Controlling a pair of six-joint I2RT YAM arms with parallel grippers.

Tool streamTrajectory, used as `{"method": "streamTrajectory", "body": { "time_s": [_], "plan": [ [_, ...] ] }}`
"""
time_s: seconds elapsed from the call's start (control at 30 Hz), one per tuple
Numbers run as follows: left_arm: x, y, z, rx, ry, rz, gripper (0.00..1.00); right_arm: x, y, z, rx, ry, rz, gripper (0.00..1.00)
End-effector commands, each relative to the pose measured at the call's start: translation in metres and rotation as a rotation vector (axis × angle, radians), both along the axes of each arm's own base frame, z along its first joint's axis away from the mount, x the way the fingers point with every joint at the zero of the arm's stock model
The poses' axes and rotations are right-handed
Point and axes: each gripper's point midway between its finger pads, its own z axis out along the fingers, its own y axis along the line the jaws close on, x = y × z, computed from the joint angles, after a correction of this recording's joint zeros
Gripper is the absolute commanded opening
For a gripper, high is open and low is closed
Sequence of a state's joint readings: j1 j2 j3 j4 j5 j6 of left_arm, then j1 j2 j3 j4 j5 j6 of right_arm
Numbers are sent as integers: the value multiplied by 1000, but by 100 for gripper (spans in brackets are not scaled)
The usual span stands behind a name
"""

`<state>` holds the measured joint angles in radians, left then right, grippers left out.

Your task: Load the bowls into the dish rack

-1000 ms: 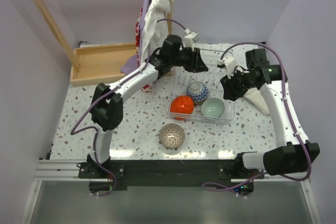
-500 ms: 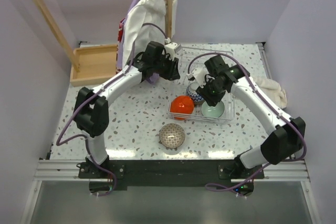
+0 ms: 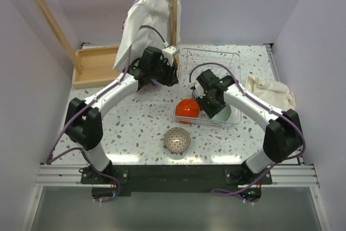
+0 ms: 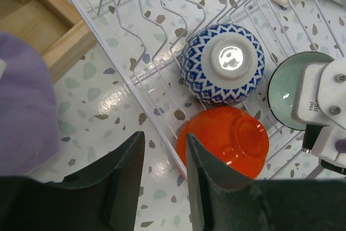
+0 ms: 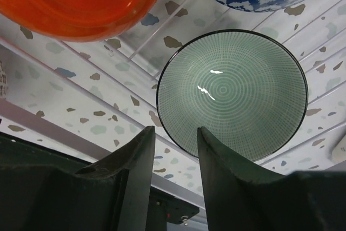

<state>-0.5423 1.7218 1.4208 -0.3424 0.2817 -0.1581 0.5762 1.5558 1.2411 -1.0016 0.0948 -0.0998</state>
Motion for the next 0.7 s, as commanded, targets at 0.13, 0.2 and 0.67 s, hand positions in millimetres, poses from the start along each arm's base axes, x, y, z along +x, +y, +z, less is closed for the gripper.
{"method": "streamTrajectory", "body": {
  "time_s": [0.13, 0.2, 0.67],
  "plan": [
    [10, 9, 30, -34, -104, 31, 42, 21, 24, -9, -8, -73, -51, 43],
    [11, 9, 30, -35, -105, 31, 42, 19, 24, -14, -24, -70, -75, 43],
    [12, 14, 32, -55, -97, 42, 42, 4, 9, -41, -117, -4, -82, 39]
  ]
}}
